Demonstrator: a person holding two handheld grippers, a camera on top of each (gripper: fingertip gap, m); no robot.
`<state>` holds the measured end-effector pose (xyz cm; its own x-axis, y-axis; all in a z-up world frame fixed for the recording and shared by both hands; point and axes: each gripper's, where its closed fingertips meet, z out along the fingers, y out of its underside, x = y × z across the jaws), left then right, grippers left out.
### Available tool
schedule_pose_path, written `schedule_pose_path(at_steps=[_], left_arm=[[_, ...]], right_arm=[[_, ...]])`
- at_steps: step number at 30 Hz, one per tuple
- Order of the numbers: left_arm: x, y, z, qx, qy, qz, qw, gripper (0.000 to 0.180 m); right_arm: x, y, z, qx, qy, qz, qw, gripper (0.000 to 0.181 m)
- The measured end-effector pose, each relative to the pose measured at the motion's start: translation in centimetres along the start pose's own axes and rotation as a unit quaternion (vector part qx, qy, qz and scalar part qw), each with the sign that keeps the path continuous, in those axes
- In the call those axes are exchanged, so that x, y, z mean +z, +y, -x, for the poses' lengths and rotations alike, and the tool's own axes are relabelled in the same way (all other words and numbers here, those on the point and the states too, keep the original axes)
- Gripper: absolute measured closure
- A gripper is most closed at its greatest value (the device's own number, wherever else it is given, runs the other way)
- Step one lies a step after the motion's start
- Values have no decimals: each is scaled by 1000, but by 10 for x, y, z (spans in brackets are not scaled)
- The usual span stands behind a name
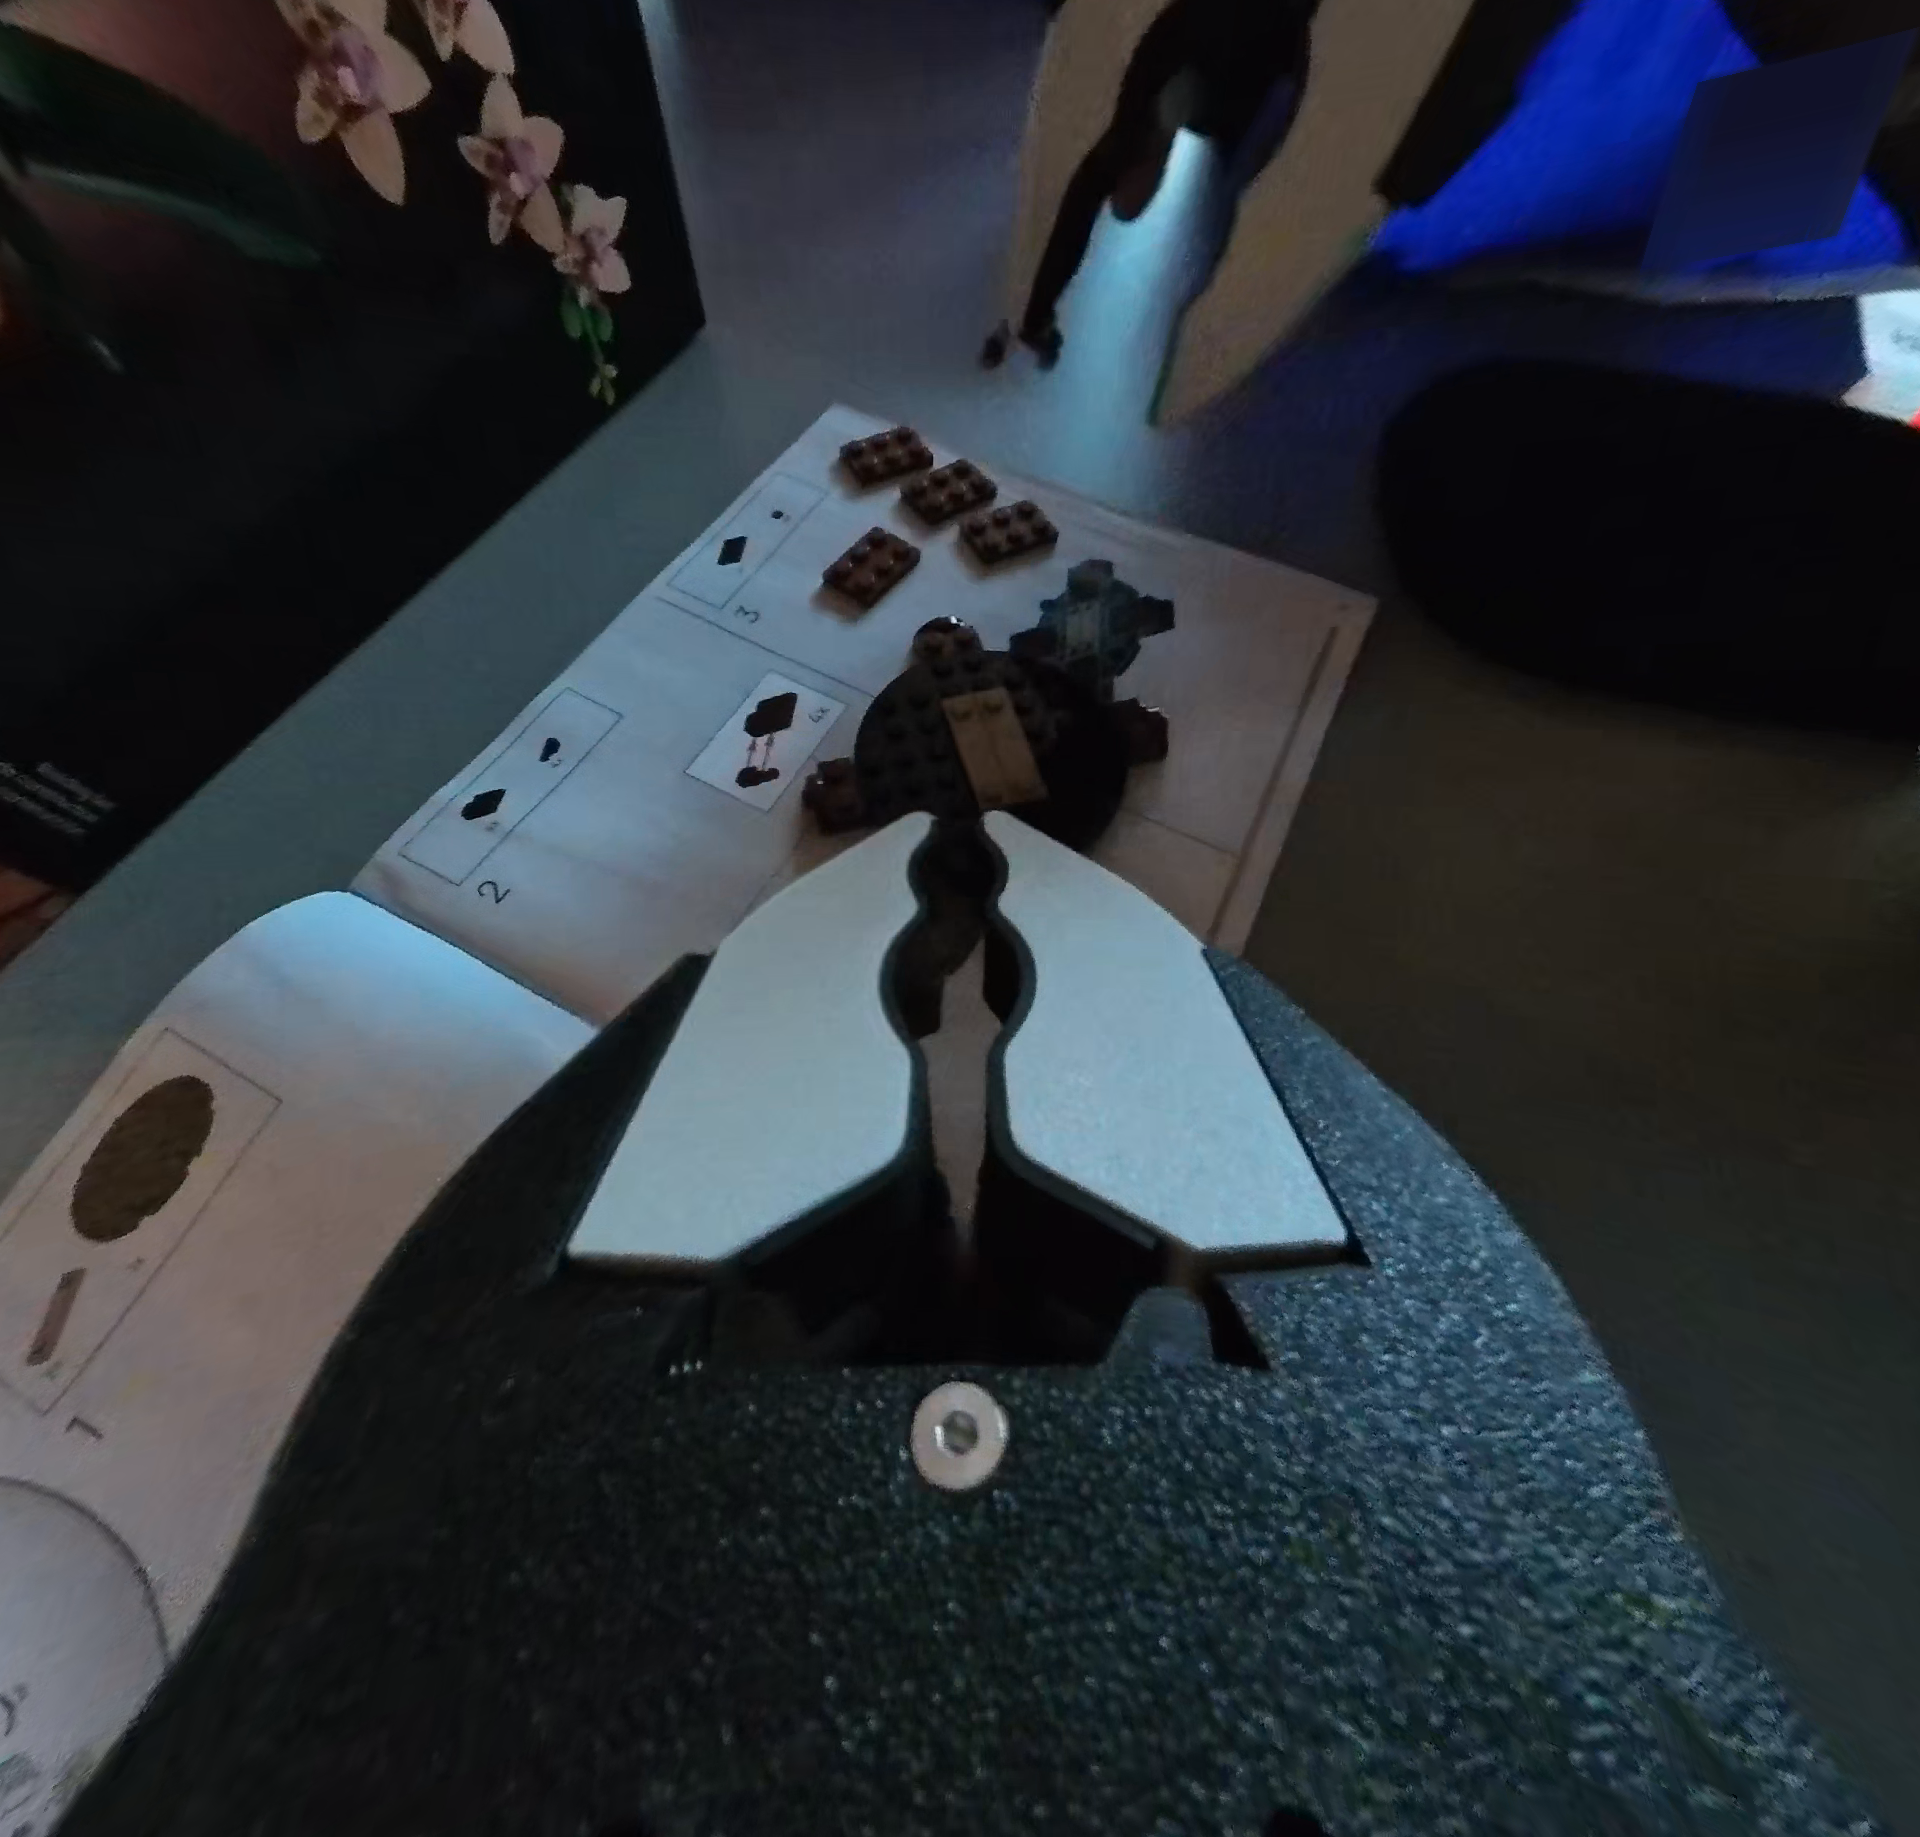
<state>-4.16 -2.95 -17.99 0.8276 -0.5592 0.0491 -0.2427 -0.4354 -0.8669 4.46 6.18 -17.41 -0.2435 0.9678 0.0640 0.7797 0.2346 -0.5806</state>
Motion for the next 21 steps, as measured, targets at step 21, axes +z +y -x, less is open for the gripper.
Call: schedule_pose_path(at_steps=[21], left_arm=[[3,16,3,20,-24,61,998,176]], right_arm=[[35,18,-8,-2,4,100,995,166]])
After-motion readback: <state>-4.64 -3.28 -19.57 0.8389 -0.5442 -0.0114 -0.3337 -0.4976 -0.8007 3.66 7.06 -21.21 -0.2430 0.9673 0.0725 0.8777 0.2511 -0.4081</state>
